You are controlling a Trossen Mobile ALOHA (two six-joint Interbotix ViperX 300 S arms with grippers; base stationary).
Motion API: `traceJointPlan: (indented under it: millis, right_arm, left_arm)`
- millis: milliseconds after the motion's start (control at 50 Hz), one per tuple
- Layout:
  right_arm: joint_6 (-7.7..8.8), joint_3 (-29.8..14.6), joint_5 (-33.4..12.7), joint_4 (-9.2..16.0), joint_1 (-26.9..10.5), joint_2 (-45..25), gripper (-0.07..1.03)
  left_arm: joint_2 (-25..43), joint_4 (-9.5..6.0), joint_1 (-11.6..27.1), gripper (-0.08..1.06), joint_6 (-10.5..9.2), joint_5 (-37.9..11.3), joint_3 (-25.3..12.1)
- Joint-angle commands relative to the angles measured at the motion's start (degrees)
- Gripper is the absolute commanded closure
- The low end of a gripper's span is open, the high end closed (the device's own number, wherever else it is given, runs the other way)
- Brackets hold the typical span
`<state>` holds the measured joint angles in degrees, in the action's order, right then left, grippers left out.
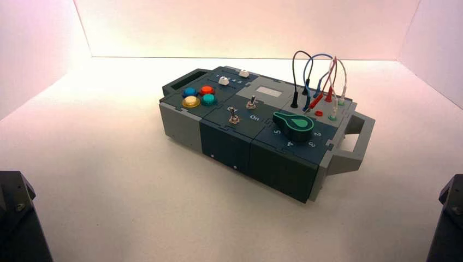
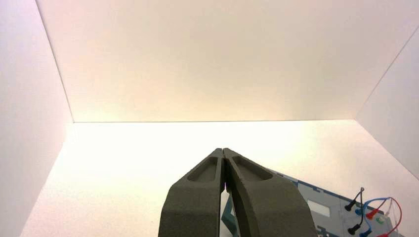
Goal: Pull the black wire.
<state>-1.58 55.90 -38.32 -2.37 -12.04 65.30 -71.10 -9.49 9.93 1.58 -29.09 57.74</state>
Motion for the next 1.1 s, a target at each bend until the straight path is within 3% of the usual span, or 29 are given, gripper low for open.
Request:
traceJointPlan:
  millis: [20,400,500,760,900,1100]
  right_arm:
    - [0.00,-0.88,0.62,-0.09,0.09,-0.53,0.99]
    - [0.00,-1.05,0.35,0.00,-0.26,-0.70,0.99]
    - [0.18,-2.20,-2.20,0.26,-1.49,-2.55,0.99]
    - [0.97,-9.14,-15.21,1.23,-6.59,-15.56,0.99]
    - [0.97,-12.48,-19.16,4.66,-11.69,-21.27,0.99]
    - [0.79,-14.50,-20.65,9.67,-18.19,-27.86,0.99]
  left_arm:
    - [1.05,-0.09,0.26,1.01,-0.09,1.14,-0.53]
    - [2.11,-0.09,0.26,1.01,-0.09,1.49,-0.26]
    - [3.16,-0.18,0.26,1.01,-0.09,0.09,-0.35]
    - [8.17,-0.09,0.26,1.01,0.70,-2.11,-1.58]
    - [10.11,0.00,0.26,1.01,2.29,-3.87,-2.72]
    - [10.55,0.18,0.35,1.01,3.96,-3.52,-2.02]
